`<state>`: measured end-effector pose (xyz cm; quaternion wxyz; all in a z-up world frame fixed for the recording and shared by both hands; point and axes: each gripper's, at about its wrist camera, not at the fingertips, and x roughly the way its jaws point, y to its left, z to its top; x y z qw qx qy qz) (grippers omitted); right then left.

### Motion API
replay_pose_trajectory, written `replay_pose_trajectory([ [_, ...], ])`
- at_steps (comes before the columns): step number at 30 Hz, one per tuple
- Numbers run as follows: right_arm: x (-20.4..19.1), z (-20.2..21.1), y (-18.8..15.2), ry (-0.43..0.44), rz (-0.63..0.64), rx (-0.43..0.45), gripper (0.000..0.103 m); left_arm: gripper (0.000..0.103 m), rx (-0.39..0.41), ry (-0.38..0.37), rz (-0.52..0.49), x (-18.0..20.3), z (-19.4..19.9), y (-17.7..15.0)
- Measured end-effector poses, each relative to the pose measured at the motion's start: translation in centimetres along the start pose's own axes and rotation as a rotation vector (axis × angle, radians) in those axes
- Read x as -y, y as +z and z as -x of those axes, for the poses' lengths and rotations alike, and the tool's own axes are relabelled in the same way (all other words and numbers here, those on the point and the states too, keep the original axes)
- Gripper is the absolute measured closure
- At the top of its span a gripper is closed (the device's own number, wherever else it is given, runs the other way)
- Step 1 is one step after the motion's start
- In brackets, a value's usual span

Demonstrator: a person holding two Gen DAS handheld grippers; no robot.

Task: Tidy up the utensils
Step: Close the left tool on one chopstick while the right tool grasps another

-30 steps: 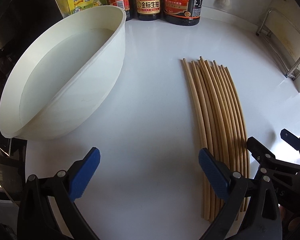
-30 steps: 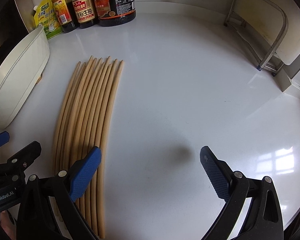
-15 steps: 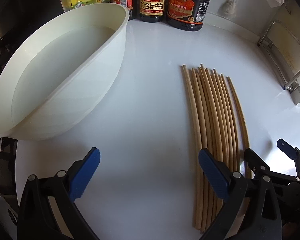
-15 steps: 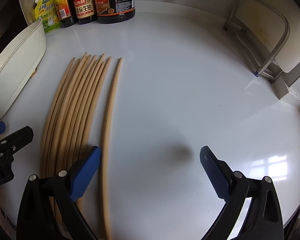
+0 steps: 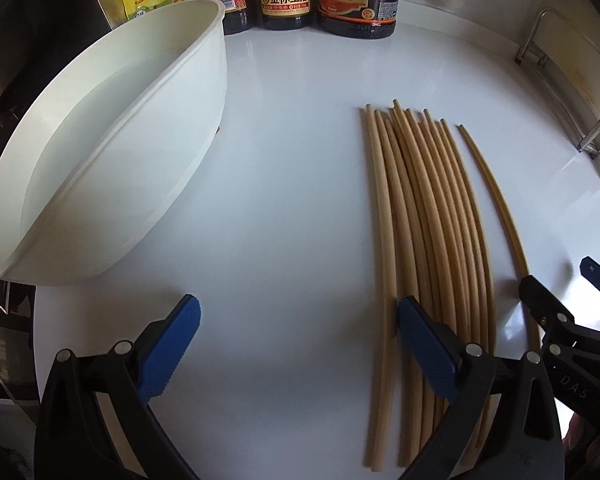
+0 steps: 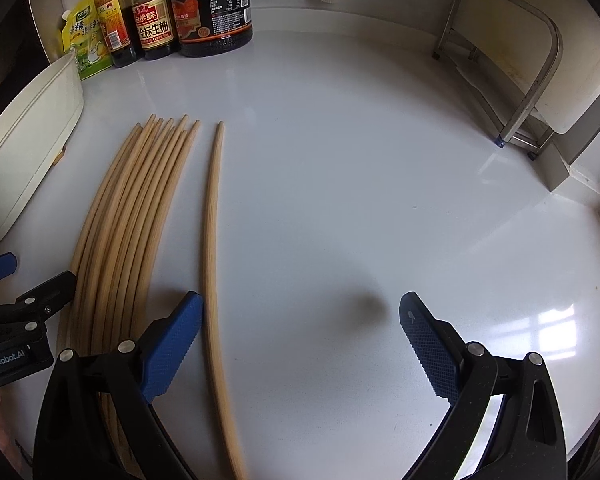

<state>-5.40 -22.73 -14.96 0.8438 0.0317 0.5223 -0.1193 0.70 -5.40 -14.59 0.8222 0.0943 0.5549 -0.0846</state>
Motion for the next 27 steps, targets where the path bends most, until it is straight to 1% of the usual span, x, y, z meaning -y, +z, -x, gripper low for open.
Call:
replay_pose_trajectory([
  [4, -0.4, 0.1, -0.1, -0.013, 0.023, 0.015, 0.01, 0.006, 0.0, -0.008, 0.009, -0.4, 0.0, -0.2],
  [5, -0.5, 0.2, -0.1, -0.012, 0.031, 0.021, 0.012, 0.007, 0.005, -0.008, 0.004, -0.4, 0.0, -0.2],
  [6, -0.7, 0.3, -0.2, -0.005, 0.041, 0.027, 0.017, 0.008, 0.012, -0.008, -0.006, -0.3, 0.0, -0.1],
  [7, -0.9, 0.4, -0.3, 0.002, 0.05, 0.032, 0.019, 0.013, 0.02, -0.015, -0.016, -0.1, 0.1, -0.2],
  [8, -1.0, 0.5, -0.3, 0.011, 0.06, 0.035, 0.026, 0.021, 0.025, -0.027, -0.025, 0.2, 0.2, -0.1],
  [9, -1.2, 0.6, -0.4, 0.023, 0.07, 0.036, 0.034, 0.026, 0.03, -0.04, -0.035, 0.4, 0.4, -0.1],
  [10, -1.4, 0.7, -0.4, 0.037, 0.08, 0.035, 0.038, 0.036, 0.036, -0.053, -0.047, 0.6, 0.5, -0.1],
  [11, -1.7, 0.8, -0.4, 0.051, 0.092, 0.033, 0.047, 0.046, 0.041, -0.066, -0.058, 0.6, 0.7, -0.3],
  [12, -2.0, 0.9, -0.4, 0.071, 0.108, 0.03, 0.06, 0.052, 0.043, -0.08, -0.066, 0.7, 0.8, -0.4],
  [13, -2.3, 1.0, -0.4, 0.096, 0.123, 0.023, 0.067, 0.063, 0.043, -0.097, -0.073, 0.8, 0.9, -0.4],
  [14, -2.7, 1.1, -0.3, 0.107, 0.138, 0.018, 0.08, 0.078, 0.044, -0.102, -0.083, 0.9, 1.0, -0.4],
  [15, -3.0, 1.1, -0.3, 0.104, 0.155, 0.014, 0.094, 0.085, 0.042, -0.11, -0.094, 1.0, 1.0, -0.4],
  [16, -3.4, 1.2, -0.3, 0.099, 0.167, 0.011, 0.097, 0.095, 0.036, -0.119, -0.1, 1.1, 1.0, -0.4],
  [20, -2.9, 1.2, 0.0, 0.129, 0.126, -0.005, 0.097, 0.096, 0.017, -0.145, -0.085, 0.4, 1.0, -0.4],
  [21, -2.6, 1.4, 0.0, 0.135, 0.111, -0.004, 0.097, 0.096, 0.018, -0.145, -0.084, 0.9, 1.1, -0.4],
  [24, -2.1, 2.4, 0.3, 0.155, 0.075, 0.005, 0.097, 0.096, 0.03, -0.161, -0.092, 0.9, 2.1, -0.2],
  [27, -1.6, 3.8, 1.1, 0.176, 0.031, 0.014, 0.097, 0.096, 0.047, -0.189, -0.091, 0.9, 3.5, 0.6],
])
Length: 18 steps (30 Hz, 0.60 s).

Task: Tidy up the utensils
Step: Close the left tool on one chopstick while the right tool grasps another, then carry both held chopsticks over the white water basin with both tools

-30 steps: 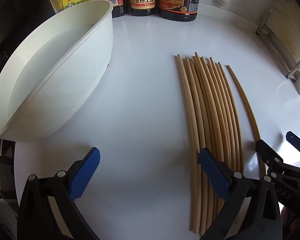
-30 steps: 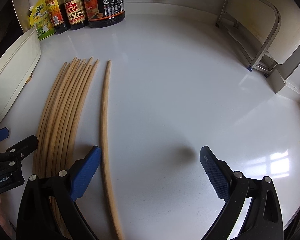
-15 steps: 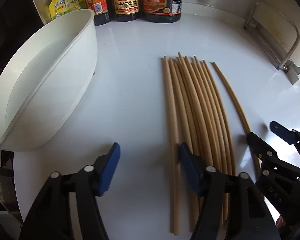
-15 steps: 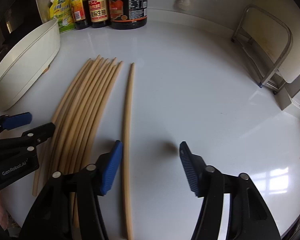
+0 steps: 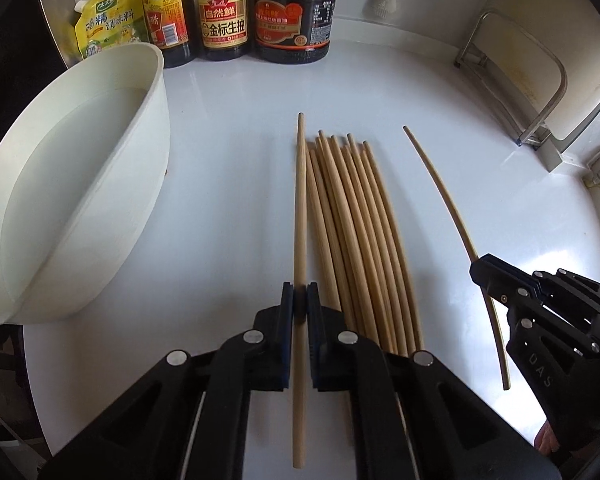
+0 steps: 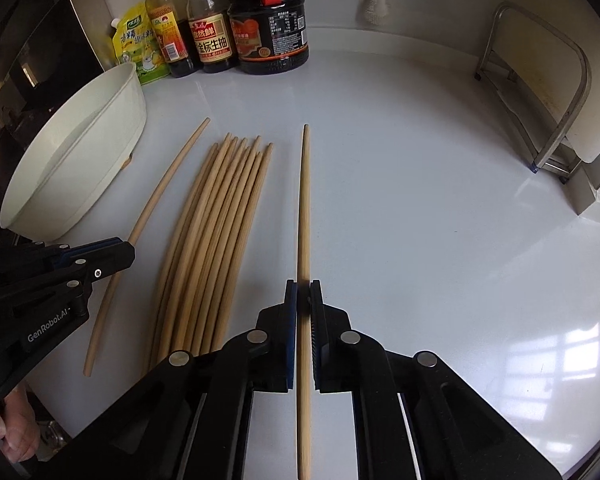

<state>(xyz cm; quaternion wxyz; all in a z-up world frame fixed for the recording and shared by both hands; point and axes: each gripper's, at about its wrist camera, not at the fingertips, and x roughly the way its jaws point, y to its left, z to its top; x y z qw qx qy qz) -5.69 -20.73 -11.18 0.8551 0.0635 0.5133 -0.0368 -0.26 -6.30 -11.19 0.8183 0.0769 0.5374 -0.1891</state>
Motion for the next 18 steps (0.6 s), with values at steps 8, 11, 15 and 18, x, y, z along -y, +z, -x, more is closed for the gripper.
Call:
replay_pose_trajectory([
  [8, -3.5, 4.2, 3.8, 0.076, -0.036, 0.071, 0.097, 0.096, 0.09, -0.024, 0.007, -3.4, 5.7, 2.8],
  [11, -6.5, 4.8, 5.8, 0.119, -0.019, 0.1, 0.097, 0.096, 0.117, -0.007, 0.029, -6.2, 7.3, 3.9],
  [15, -11.2, 4.1, 8.8, 0.184, 0.008, 0.109, 0.097, 0.095, 0.128, 0.028, 0.058, -10.8, 8.5, 4.9],
  [18, -14.8, 2.8, 10.8, 0.218, 0.032, 0.09, 0.097, 0.095, 0.123, 0.066, 0.091, -14.7, 8.4, 5.5],
])
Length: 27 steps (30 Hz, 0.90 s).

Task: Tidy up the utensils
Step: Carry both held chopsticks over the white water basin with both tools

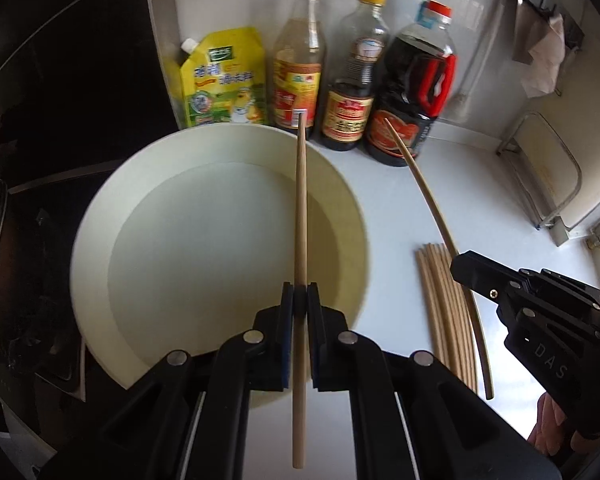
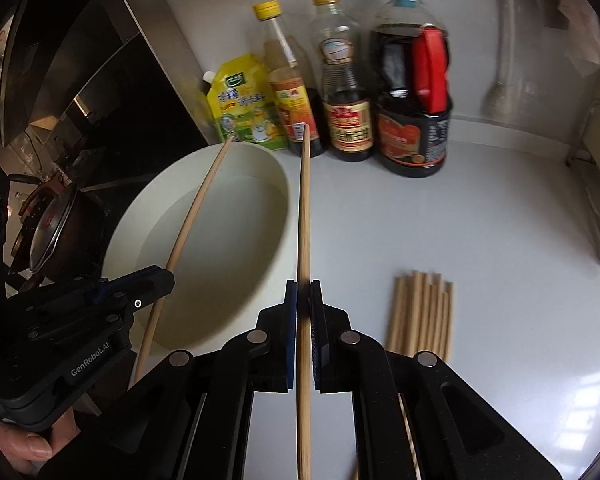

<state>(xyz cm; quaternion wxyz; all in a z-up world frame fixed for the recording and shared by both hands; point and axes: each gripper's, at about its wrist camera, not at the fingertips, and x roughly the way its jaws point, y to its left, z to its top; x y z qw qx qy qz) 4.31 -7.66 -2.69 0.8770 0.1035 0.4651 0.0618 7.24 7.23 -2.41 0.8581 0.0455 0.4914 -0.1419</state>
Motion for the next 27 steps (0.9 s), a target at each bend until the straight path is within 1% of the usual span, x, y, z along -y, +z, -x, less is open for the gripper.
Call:
replay_pose_trajectory([
  [4, -3.2, -3.2, 2.3, 0.044, 0.006, -0.03, 0.097, 0.095, -0.012, 0.026, 0.052, -4.4, -1.2, 1.0],
  [7, -5.2, -5.8, 3.3, 0.06, 0.015, -0.055, 0.097, 0.095, -0.026, 0.036, 0.071, -6.8, -2.6, 1.6],
  [10, -6.3, -8.4, 4.1, 0.066, 0.014, -0.096, 0.097, 0.095, -0.061, 0.029, 0.096, -8.4, -4.4, 2.0],
  [13, -6.8, -10.7, 4.5, 0.071, -0.003, -0.146, 0.097, 0.095, -0.093, 0.021, 0.103, -9.1, -6.1, 2.1],
  [18, -6.7, -13.5, 4.5, 0.038, -0.01, -0.2, 0.097, 0.095, -0.127, 0.012, 0.112, -10.0, -8.1, 2.1],
  [23, -6.6, -15.1, 4.4, 0.019, -0.008, -0.222, 0.097, 0.095, -0.146, 0.011, 0.124, -10.7, -9.5, 2.1],
  [26, -6.9, -15.5, 4.5, 0.008, 0.007, -0.217, 0.096, 0.095, -0.155, 0.005, 0.134, -11.1, -9.7, 2.0],
  [27, -7.0, -15.5, 4.5, 0.003, 0.011, -0.215, 0.096, 0.093, -0.154, 0.006, 0.14, -11.3, -9.7, 2.0],
])
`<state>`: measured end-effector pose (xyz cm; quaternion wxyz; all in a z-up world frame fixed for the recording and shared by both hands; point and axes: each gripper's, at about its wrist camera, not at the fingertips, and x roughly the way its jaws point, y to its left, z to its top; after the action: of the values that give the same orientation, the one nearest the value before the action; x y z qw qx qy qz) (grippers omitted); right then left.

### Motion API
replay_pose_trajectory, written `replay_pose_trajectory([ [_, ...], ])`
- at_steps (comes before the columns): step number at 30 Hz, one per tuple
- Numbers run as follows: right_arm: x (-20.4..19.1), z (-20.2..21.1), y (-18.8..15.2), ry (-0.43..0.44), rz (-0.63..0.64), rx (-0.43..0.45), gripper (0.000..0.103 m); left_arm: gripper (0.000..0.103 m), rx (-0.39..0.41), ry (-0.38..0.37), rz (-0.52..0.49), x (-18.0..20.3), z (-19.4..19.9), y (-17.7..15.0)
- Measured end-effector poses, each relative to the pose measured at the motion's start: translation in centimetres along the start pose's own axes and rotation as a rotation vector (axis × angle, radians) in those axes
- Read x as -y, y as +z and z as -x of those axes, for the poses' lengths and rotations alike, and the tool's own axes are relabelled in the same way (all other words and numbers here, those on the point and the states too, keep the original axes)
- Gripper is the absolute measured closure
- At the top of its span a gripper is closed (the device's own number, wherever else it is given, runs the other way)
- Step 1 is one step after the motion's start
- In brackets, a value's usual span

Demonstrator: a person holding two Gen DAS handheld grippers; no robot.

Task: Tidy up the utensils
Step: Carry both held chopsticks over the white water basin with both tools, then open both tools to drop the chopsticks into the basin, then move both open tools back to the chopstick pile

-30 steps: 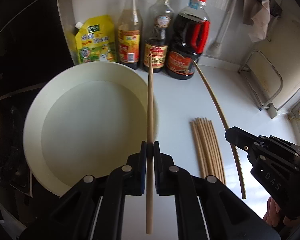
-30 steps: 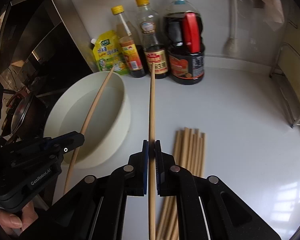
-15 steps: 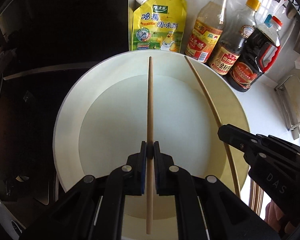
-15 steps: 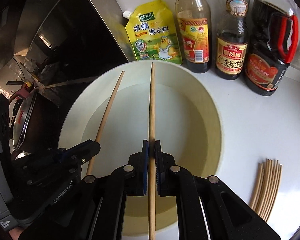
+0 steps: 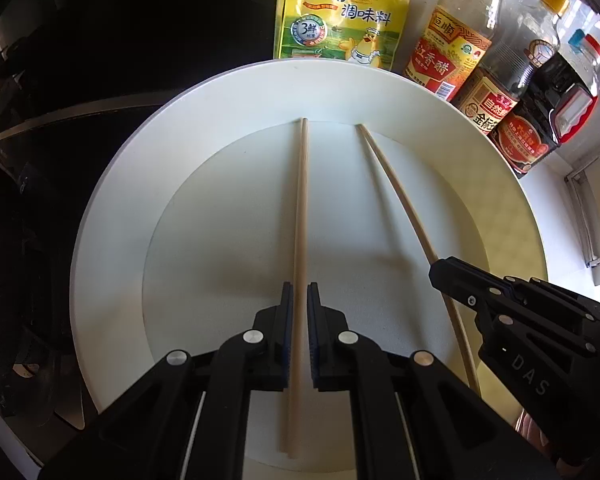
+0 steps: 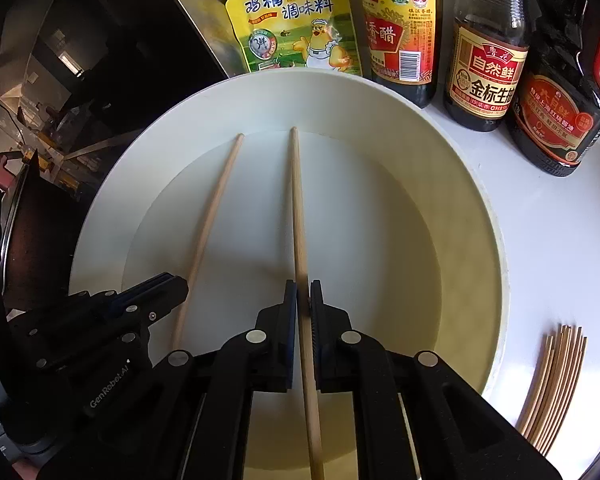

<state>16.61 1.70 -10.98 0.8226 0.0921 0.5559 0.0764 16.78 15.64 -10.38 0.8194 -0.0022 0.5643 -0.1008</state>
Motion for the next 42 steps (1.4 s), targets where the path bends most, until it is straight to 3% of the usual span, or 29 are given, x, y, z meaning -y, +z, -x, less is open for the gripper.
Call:
replay_pose_trajectory([
  [2, 0.0, 0.4, -0.1, -0.008, 0.001, 0.015, 0.095, 0.081, 0.005, 0.003, 0.007, -0.2, 0.1, 0.1],
  [7, -0.1, 1.5, -0.7, -0.017, 0.002, 0.033, 0.091, 0.062, 0.027, 0.008, 0.02, -0.7, 1.0, 0.0],
  [14, -0.1, 3.7, -2.3, -0.03, 0.021, 0.064, 0.086, 0.06, 0.042, 0.01, 0.021, -0.9, 2.3, -0.5],
  [17, 0.0, 5.2, -3.0, -0.039, 0.015, 0.078, 0.078, 0.057, 0.057, 0.014, 0.015, -0.7, 3.1, -1.0],
  [22, 0.0, 7.1, -4.5, -0.065, 0.018, 0.103, 0.076, 0.057, 0.086, 0.015, -0.011, -0.1, 4.7, -2.0],
  [25, 0.2, 8.0, -5.3, -0.07, 0.01, 0.119, 0.069, 0.051, 0.111, 0.015, -0.021, 0.3, 5.9, -2.8],
  [31, 1.1, 10.1, -7.5, -0.081, -0.012, 0.147, 0.065, 0.05, 0.125, 0.007, -0.054, 1.9, 7.5, -4.4],
  [42, 4.8, 12.7, -11.5, -0.12, -0.074, 0.151, 0.06, 0.039, 0.147, -0.018, -0.098, 5.3, 9.3, -6.7],
])
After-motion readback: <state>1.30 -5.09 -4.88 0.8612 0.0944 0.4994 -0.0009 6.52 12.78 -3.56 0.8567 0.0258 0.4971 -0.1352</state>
